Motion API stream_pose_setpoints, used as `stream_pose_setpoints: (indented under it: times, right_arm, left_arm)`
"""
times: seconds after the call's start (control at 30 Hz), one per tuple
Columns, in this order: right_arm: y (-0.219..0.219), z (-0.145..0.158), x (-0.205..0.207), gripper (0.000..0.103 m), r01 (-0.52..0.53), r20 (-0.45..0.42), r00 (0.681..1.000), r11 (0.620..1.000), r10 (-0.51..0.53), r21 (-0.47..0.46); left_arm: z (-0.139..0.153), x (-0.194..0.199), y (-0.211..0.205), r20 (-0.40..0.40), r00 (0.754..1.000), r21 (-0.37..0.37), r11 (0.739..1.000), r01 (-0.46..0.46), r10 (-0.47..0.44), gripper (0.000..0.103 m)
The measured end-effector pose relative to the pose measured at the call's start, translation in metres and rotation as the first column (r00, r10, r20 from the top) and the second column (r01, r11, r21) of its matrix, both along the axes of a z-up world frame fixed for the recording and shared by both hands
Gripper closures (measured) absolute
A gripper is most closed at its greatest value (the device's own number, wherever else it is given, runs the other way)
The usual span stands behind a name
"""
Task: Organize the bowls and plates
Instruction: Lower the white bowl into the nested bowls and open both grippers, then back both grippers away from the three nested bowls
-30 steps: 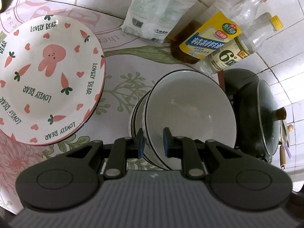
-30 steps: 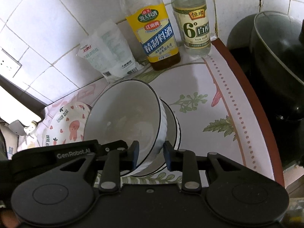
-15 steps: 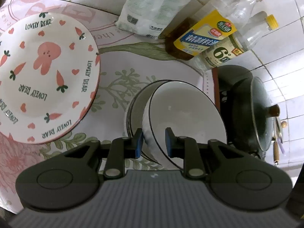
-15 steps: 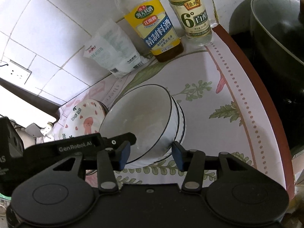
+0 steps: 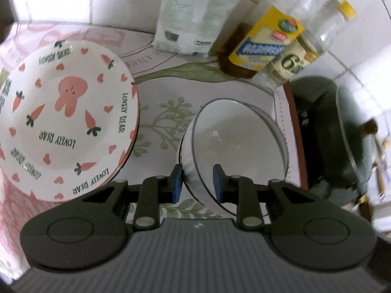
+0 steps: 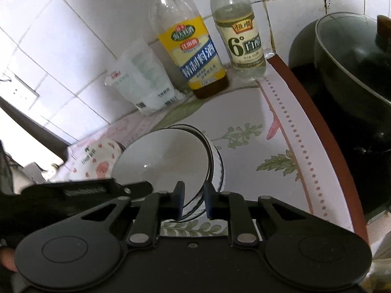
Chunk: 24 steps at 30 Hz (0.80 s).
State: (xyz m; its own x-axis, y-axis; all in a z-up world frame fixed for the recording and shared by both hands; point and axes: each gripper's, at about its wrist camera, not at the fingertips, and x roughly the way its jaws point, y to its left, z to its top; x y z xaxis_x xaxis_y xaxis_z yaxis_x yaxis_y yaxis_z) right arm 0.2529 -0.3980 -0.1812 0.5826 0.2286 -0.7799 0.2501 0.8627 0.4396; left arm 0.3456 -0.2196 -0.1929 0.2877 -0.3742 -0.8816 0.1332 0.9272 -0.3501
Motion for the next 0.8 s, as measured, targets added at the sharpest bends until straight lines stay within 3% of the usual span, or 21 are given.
stream_pose_setpoints:
  times: [0.1, 0.27, 0.4, 0.8]
  right_arm:
    - [0.009, 0.003, -0.006, 0.082, -0.026, 0.041, 0.999, 0.998, 0.028, -0.054]
    - [0.025, 0.003, -0.015, 0.078, -0.062, 0.095, 0.992, 0.984, 0.078, -0.167]
    - [0.023, 0.007, -0.029, 0.077, -0.062, 0.126, 0.989, 0.984, 0.084, -0.165]
    - [0.023, 0.040, -0.082, 0.071, -0.086, 0.229, 0.963, 0.969, 0.141, -0.232]
  left_arm:
    - [-0.002, -0.004, 0.004, 0.028, 1.000, -0.020, 1.000, -0.009, 0.010, 0.078]
    - [-0.004, -0.003, 0.015, -0.019, 0.999, -0.098, 0.995, -0.034, 0.032, 0.072]
    - [0.008, -0.014, 0.023, 0.011, 0.999, -0.111, 0.993, -0.030, 0.031, 0.062]
    - [0.050, -0.062, 0.040, 0.099, 0.993, -0.204, 0.976, 0.076, -0.057, 0.062]
